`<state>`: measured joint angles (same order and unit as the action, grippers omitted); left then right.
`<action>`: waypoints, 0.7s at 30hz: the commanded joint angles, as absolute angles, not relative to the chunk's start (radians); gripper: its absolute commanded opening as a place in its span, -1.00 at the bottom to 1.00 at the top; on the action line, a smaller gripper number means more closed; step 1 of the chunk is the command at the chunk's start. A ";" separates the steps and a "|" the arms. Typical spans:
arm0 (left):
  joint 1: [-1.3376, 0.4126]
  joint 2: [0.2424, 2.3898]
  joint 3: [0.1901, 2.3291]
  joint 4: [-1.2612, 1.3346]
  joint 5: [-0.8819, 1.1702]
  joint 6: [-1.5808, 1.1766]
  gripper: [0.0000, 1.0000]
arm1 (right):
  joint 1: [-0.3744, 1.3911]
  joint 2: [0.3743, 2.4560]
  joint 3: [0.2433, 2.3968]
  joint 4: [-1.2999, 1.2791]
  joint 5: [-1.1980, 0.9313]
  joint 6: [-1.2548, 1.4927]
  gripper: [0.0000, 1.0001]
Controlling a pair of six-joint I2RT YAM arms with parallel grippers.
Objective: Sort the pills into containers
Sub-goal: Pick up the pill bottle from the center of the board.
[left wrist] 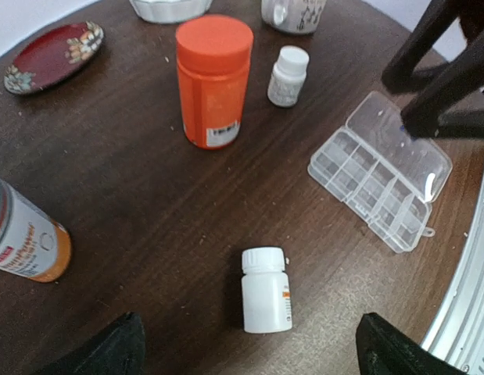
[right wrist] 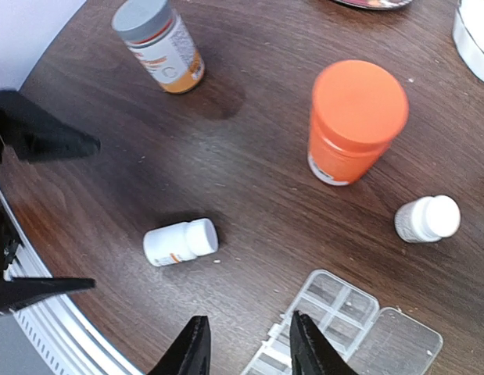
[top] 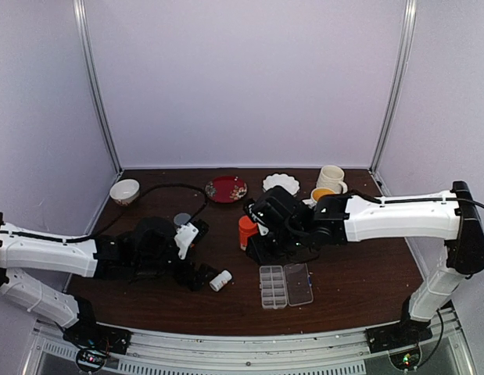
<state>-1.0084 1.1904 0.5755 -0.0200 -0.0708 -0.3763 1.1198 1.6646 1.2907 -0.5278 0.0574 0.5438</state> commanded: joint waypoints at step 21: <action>-1.085 1.663 0.841 -0.210 -0.157 -0.496 0.40 | 1.080 1.493 1.104 -0.404 0.098 0.603 -0.25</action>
<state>-1.0840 1.6493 0.8146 -0.2077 -0.1493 -0.4885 1.0866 1.5154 1.1213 -0.4316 0.0799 0.5854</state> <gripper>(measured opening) 0.750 0.375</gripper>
